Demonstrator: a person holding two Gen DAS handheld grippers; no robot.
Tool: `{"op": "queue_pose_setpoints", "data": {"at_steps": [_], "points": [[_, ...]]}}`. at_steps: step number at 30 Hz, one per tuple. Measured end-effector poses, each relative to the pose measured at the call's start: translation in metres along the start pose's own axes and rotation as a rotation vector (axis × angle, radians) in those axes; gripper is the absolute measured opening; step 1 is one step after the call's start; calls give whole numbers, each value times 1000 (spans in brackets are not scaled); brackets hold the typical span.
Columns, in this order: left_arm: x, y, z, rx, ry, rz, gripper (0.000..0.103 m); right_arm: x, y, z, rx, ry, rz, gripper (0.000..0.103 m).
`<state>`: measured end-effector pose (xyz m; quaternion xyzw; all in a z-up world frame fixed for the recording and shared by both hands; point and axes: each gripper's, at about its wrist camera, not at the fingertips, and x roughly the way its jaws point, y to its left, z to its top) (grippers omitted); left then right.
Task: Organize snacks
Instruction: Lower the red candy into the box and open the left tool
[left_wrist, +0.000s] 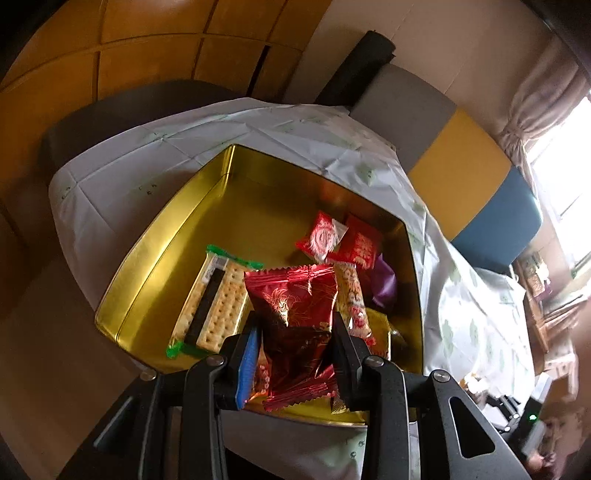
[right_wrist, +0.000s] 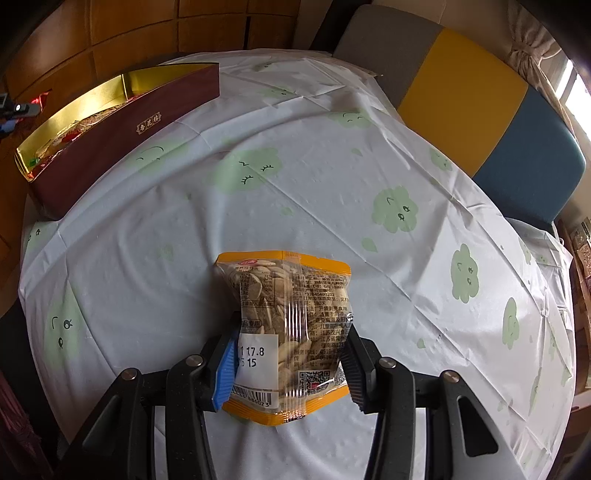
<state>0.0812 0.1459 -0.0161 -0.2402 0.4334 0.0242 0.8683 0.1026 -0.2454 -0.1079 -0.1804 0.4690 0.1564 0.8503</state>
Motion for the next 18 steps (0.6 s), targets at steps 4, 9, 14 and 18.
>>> {"op": "queue_pose_setpoints", "data": {"at_steps": [4,9,14,18], "points": [[5,0,15,-37,21,-61,36,0,0,0,-5,0,-4,49],[25,-15,37,-30,42,-90,36,-1,1,0,-17,0,-13,49],[68,-27,51,21,80,-29,36,-1,1,0,-28,1,-19,49],[111,-22,53,14,166,41,41,-1,2,0,-33,1,-22,49]]}}
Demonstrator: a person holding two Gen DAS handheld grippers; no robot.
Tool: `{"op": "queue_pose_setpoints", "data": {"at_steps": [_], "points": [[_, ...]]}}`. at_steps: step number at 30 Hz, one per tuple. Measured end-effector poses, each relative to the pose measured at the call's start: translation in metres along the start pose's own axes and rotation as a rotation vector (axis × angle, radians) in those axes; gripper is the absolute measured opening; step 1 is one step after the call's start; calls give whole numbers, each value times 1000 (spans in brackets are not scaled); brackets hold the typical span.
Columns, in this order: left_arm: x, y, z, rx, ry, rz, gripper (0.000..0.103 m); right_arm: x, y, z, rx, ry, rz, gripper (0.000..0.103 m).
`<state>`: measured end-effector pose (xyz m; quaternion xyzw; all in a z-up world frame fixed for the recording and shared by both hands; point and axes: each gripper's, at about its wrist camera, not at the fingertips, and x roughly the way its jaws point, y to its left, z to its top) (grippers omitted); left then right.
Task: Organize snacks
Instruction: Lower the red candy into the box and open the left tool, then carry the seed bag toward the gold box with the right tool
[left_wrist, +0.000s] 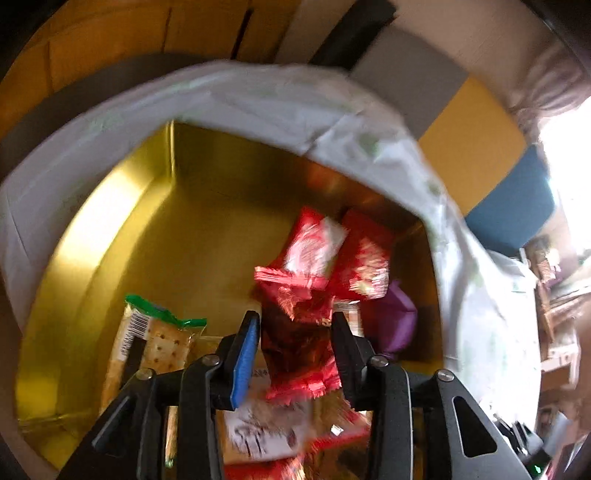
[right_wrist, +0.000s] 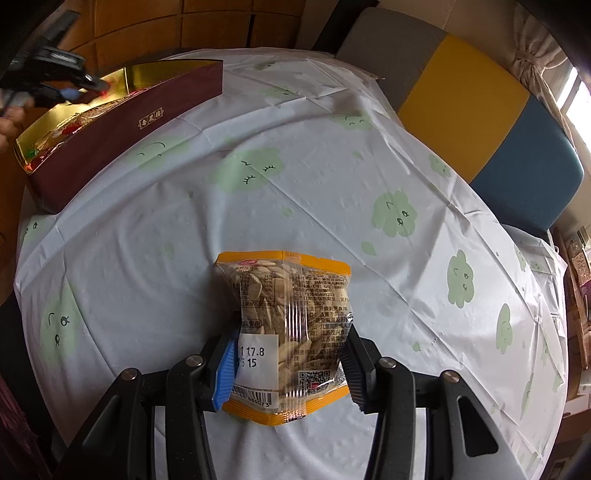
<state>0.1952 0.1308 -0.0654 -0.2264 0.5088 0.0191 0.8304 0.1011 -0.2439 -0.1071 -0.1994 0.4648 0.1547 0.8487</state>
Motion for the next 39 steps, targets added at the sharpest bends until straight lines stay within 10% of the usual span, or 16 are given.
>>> {"op": "queue_pose_setpoints", "data": {"at_steps": [15,39], "points": [[-36,-16,-46,151,-152,154,48,0,1,-1,-25,-3,-10,49],[-99,-31,-108,270,-267,154,49,0,-3,-2,14,-8,13,49]]}}
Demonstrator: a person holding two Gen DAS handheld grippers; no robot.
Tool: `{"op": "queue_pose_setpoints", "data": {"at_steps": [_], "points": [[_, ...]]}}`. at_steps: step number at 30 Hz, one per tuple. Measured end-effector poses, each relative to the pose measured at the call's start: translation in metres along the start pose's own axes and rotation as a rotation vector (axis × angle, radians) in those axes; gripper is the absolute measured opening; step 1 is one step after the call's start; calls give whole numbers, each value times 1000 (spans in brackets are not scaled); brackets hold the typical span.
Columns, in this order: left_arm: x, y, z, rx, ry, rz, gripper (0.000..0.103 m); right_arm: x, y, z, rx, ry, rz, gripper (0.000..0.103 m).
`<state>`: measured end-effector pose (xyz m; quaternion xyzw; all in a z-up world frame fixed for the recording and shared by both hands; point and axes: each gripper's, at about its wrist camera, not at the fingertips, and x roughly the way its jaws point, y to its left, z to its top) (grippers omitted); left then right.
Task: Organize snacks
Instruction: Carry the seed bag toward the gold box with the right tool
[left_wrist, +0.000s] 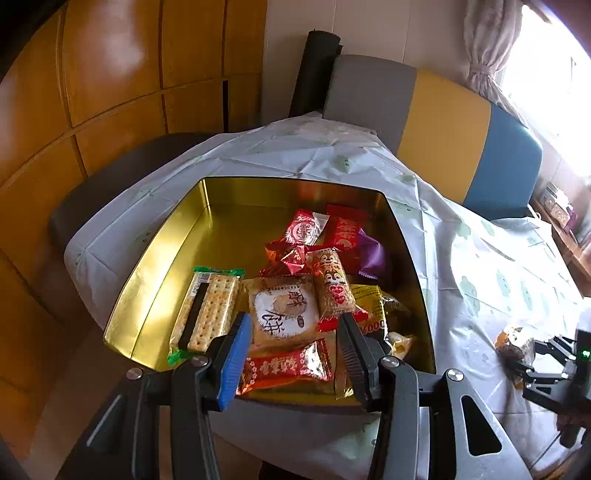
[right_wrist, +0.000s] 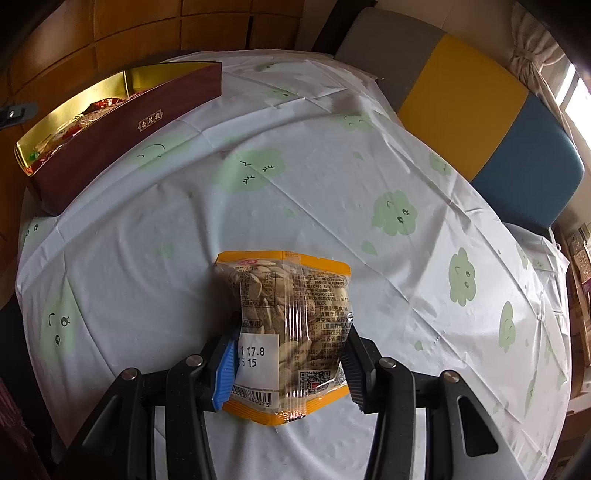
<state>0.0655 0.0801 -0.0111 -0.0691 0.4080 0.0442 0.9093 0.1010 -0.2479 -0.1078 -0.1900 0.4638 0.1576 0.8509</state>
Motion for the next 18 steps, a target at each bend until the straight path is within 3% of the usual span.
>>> {"op": "queue_pose_setpoints", "data": {"at_steps": [9,18], "points": [[-4,7,-4,-5,-17,-6,49,5,-12,1,81,22,48,49],[0,26,-9,-46,-4,-6,49,10,-6,14,120,98,-19,49]]}}
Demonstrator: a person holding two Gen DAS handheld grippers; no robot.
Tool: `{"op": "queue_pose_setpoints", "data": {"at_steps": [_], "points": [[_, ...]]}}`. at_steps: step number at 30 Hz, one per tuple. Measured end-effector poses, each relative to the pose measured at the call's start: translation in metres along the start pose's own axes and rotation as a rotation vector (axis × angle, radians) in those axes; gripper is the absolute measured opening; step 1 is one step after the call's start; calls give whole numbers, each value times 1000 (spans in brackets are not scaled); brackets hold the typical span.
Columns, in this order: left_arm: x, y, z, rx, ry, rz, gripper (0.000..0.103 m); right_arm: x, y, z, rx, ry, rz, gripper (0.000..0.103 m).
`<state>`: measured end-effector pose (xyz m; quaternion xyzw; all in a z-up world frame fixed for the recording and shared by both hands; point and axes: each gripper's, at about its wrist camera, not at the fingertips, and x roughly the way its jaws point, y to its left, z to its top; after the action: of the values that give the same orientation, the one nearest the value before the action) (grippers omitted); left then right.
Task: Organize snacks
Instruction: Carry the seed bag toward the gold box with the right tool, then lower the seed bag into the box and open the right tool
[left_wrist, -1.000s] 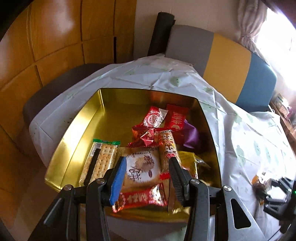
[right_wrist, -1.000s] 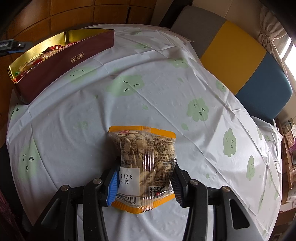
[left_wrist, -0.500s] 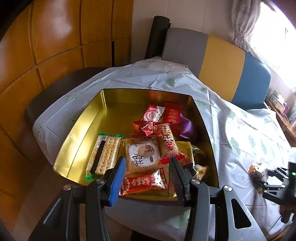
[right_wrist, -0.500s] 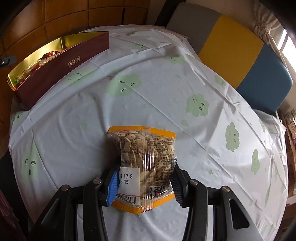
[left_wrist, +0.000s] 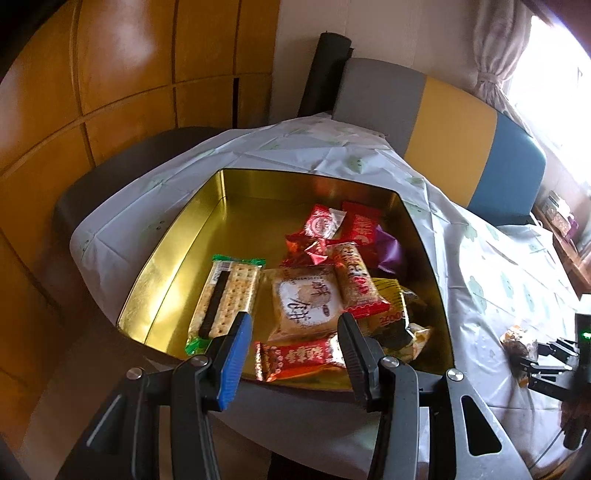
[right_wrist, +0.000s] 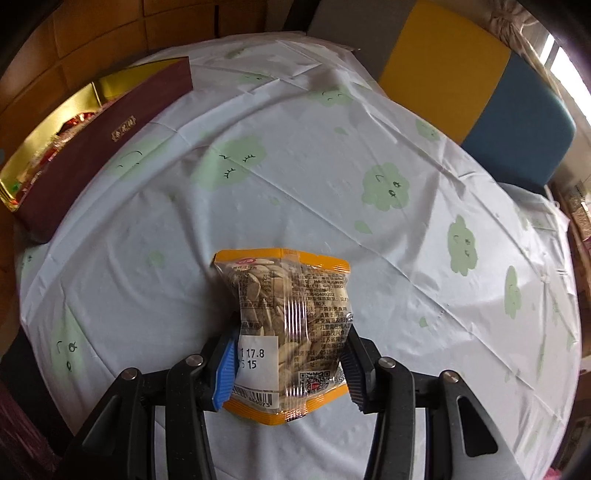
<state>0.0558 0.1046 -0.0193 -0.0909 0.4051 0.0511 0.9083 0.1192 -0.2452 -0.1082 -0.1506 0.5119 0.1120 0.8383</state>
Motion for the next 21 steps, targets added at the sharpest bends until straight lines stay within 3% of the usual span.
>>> {"op": "queue_pose_setpoints", "data": {"at_steps": [5,7,11,18,21], "points": [[-5,17,1,-35,-22,11,49,-2,14,11,17,37,-91,47],[-6,25,3,-51,-28,25,49,-7,18,16,42,24,-85,47],[-6,40,2,-80,-32,50,49,-37,35,32,76,-64,24,47],[-7,56,2,-122,-36,65,49,-88,119,83,-88,-236,212,47],[-7,58,2,-126,-35,63,49,-88,159,108,-156,-262,288,47]]}}
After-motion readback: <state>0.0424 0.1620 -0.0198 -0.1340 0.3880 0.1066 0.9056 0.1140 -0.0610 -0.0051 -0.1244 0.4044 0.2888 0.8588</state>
